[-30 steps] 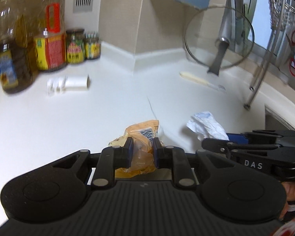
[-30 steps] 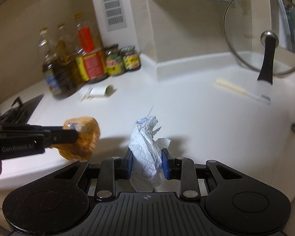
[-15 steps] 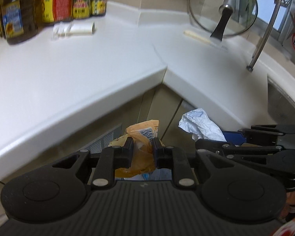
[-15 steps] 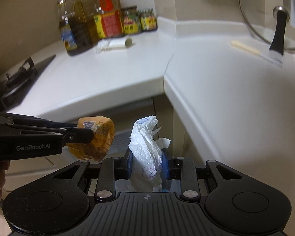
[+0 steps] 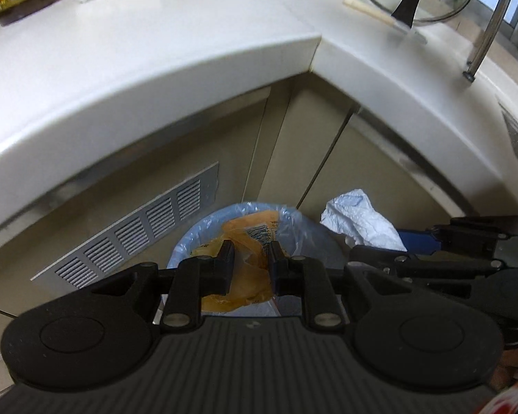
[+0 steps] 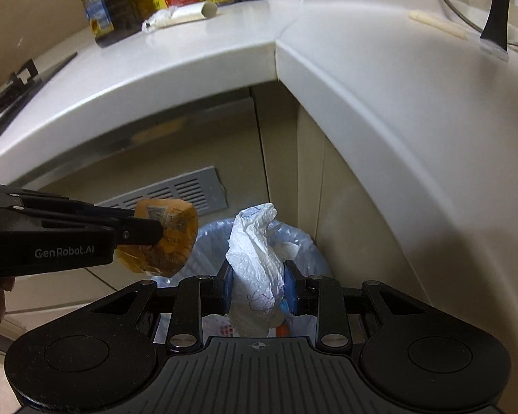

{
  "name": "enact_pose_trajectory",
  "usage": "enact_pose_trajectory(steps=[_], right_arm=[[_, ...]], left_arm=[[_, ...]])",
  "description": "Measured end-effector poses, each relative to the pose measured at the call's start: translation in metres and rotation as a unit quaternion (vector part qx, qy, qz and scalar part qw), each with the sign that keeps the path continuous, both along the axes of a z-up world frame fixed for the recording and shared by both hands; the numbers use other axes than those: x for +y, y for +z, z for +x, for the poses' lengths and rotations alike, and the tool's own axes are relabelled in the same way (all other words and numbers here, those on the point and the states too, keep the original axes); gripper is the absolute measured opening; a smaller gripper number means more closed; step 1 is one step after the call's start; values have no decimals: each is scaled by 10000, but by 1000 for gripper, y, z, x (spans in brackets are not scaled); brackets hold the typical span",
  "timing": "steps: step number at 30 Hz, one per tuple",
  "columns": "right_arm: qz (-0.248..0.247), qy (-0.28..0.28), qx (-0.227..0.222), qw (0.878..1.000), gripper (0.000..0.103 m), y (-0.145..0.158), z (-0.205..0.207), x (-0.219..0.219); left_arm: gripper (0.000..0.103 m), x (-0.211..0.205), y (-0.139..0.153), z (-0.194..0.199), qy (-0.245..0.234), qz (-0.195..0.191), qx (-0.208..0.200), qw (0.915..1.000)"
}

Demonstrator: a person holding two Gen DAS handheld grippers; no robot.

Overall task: Collect trash
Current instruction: 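Carry bag and tissue over the bin and open both grippers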

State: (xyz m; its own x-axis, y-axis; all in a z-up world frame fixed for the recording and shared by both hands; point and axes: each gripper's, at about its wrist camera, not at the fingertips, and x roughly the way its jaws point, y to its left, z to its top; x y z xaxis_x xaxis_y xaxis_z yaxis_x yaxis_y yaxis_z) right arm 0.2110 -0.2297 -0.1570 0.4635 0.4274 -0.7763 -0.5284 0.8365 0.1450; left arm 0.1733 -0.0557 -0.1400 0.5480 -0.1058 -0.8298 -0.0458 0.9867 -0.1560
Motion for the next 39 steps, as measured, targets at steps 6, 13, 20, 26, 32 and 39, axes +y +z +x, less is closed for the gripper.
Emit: enact_pose_trajectory(steps=[6,13,20,26,32,39], right_arm=[[-105,59,97,9999,30,-16,3,3],[-206,131,288,9993,30,-36,1,4],[-229,125,407,9988,30,-48,6,7],[-228,96,480,9985,30,-50,11,11],[-207,84,523,9984,30,-50,11,12],[-163,70,510,9985,30,-47,12,13]], left_arm=[[19,-4,-20,3,-32,2,247,9997],[19,-5,-42,1,19,-40,466,9989],[21,-3,-59,-3,54,-64,528,9986],[30,-1,-63,2,131,-65,544,9984],[30,3,-60,-1,151,5,561,9983],[30,7,-49,-4,182,51,493,9986]])
